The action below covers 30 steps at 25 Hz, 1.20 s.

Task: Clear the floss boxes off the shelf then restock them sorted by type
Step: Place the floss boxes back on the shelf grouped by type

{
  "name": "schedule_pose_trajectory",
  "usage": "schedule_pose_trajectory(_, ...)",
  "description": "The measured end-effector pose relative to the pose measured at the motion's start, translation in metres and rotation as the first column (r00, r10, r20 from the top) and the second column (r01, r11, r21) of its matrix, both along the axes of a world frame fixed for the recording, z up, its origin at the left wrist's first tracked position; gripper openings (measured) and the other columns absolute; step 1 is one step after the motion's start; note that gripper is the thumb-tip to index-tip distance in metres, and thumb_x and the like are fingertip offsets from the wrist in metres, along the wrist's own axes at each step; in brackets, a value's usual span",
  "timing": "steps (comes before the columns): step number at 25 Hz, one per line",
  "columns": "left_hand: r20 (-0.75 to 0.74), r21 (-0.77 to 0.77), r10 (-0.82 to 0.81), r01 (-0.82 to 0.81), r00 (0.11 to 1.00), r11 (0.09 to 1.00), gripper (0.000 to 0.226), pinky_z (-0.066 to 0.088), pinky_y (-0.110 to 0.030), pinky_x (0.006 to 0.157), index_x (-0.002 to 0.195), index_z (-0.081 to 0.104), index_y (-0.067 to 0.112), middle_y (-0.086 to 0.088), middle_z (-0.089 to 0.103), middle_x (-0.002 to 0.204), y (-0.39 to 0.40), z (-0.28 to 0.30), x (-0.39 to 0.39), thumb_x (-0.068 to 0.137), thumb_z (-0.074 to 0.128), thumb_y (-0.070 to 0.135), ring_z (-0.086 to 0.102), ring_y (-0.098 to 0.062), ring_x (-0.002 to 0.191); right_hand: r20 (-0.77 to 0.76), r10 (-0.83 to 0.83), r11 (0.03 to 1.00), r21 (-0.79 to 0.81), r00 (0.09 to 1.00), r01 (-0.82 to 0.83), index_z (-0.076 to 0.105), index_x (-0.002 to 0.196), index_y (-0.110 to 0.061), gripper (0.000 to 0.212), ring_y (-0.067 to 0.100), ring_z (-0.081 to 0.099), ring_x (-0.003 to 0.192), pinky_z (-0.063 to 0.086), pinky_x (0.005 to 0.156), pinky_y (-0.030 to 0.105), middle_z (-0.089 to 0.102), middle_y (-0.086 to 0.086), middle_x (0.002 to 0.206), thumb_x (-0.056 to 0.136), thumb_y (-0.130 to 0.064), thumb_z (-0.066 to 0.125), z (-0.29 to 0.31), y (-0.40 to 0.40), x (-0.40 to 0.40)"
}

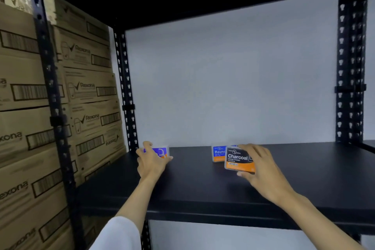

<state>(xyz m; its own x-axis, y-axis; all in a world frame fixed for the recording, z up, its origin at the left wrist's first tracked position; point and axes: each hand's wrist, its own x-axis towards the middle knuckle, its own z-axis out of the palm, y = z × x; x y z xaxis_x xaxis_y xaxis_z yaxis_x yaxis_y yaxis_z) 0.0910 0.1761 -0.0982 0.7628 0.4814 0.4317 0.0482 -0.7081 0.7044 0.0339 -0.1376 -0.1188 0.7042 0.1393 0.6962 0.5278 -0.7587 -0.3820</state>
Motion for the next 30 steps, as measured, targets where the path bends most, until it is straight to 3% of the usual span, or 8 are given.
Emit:
schedule_pose_trajectory(6, -0.104, -0.007, -0.038, 0.038, 0.994, 0.999, 0.086, 0.049, -0.040, 0.076, 0.121, 0.029, 0.019, -0.013, 0.034, 0.127, 0.001, -0.006, 0.006, 0.062, 0.086, 0.044, 0.053, -0.033, 0.103, 0.035, -0.013, 0.997, -0.073, 0.999, 0.015, 0.031, 0.142, -0.033, 0.073, -0.001, 0.024, 0.128, 0.038, 0.095, 0.016, 0.034, -0.013, 0.140, 0.081, -0.028, 0.073, 0.000, 0.002, -0.002)
schedule_pose_trajectory(8, -0.103, -0.010, -0.025, 0.024, 0.994, 1.000, 0.099, 0.048, -0.048, 0.092, 0.133, 0.025, 0.020, -0.016, 0.027, 0.138, 0.000, -0.007, 0.003, 0.061, 0.085, 0.050, 0.046, -0.037, 0.117, 0.029, -0.018, 0.997, -0.081, 0.999, 0.021, 0.031, 0.142, -0.033, 0.074, -0.001, 0.023, 0.128, 0.037, 0.094, 0.016, 0.034, -0.012, 0.141, 0.081, -0.029, 0.073, 0.000, 0.002, -0.003)
schedule_pose_trajectory(10, -0.016, 0.075, 0.037, -0.035, 0.999, 0.997, 0.102, 0.030, -0.053, 0.110, 0.141, 0.023, 0.016, -0.020, 0.014, 0.150, -0.010, -0.007, -0.004, 0.066, 0.077, 0.060, 0.025, -0.039, 0.137, 0.017, -0.018, 0.997, -0.076, 1.000, 0.019, 0.032, 0.142, -0.032, 0.074, 0.001, 0.024, 0.129, 0.038, 0.096, 0.018, 0.034, -0.011, 0.141, 0.081, -0.029, 0.073, 0.000, 0.002, -0.004)
schedule_pose_trajectory(13, 0.111, 0.188, -0.055, 0.033, 0.992, 0.982, 0.068, 0.017, -0.045, 0.118, 0.136, 0.038, 0.015, -0.016, 0.010, 0.155, -0.046, -0.004, -0.025, 0.085, 0.061, 0.053, 0.010, -0.033, 0.144, 0.001, -0.038, 0.997, -0.066, 0.999, 0.038, 0.033, 0.142, -0.029, 0.073, 0.004, 0.025, 0.131, 0.040, 0.097, 0.021, 0.035, -0.009, 0.141, 0.081, -0.028, 0.073, 0.003, 0.002, -0.007)
schedule_pose_trajectory(15, 0.036, 0.245, -0.186, 0.172, 0.982, 0.954, 0.052, 0.014, -0.041, 0.118, 0.132, 0.045, 0.017, -0.012, 0.015, 0.155, -0.077, -0.009, -0.037, 0.089, 0.057, 0.043, 0.009, -0.030, 0.145, -0.007, -0.067, 0.995, -0.078, 0.998, 0.066, 0.032, 0.143, -0.028, 0.073, 0.006, 0.025, 0.131, 0.041, 0.094, 0.022, 0.036, -0.009, 0.141, 0.081, -0.027, 0.073, 0.004, 0.002, -0.010)
schedule_pose_trajectory(18, -0.254, 0.236, -0.306, 0.366, 0.918, 0.900, 0.055, 0.008, -0.044, 0.120, 0.139, 0.041, 0.018, -0.006, 0.016, 0.159, -0.115, -0.021, -0.050, 0.093, 0.050, 0.045, 0.002, -0.027, 0.149, -0.010, -0.120, 0.991, -0.064, 0.993, 0.119, 0.035, 0.141, -0.024, 0.073, 0.009, 0.027, 0.132, 0.041, 0.091, 0.023, 0.038, -0.006, 0.140, 0.080, -0.026, 0.074, 0.003, 0.001, -0.013)
schedule_pose_trajectory(22, -0.403, 0.324, -0.276, 0.418, 0.873, 0.849, 0.056, 0.016, -0.047, 0.117, 0.133, 0.050, 0.018, -0.003, 0.047, 0.144, -0.122, -0.024, -0.052, 0.092, 0.040, 0.055, 0.034, -0.024, 0.138, -0.061, -0.087, 0.991, 0.093, 0.994, 0.092, 0.039, 0.139, -0.022, 0.073, 0.011, 0.030, 0.130, 0.038, 0.096, 0.025, 0.042, -0.006, 0.137, 0.076, -0.020, 0.078, 0.001, -0.006, -0.010)
schedule_pose_trajectory(30, -0.363, 0.335, -0.273, 0.398, 0.891, 0.854, 0.049, 0.021, -0.046, 0.114, 0.124, 0.055, 0.017, -0.003, 0.056, 0.133, -0.125, -0.024, -0.050, 0.092, 0.041, 0.052, 0.042, -0.024, 0.131, -0.150, -0.289, 0.957, -0.049, 0.946, 0.284, 0.039, 0.139, -0.016, 0.079, 0.022, 0.032, 0.130, 0.035, 0.104, 0.034, 0.042, 0.003, 0.139, 0.072, -0.020, 0.081, 0.020, -0.113, 0.022)
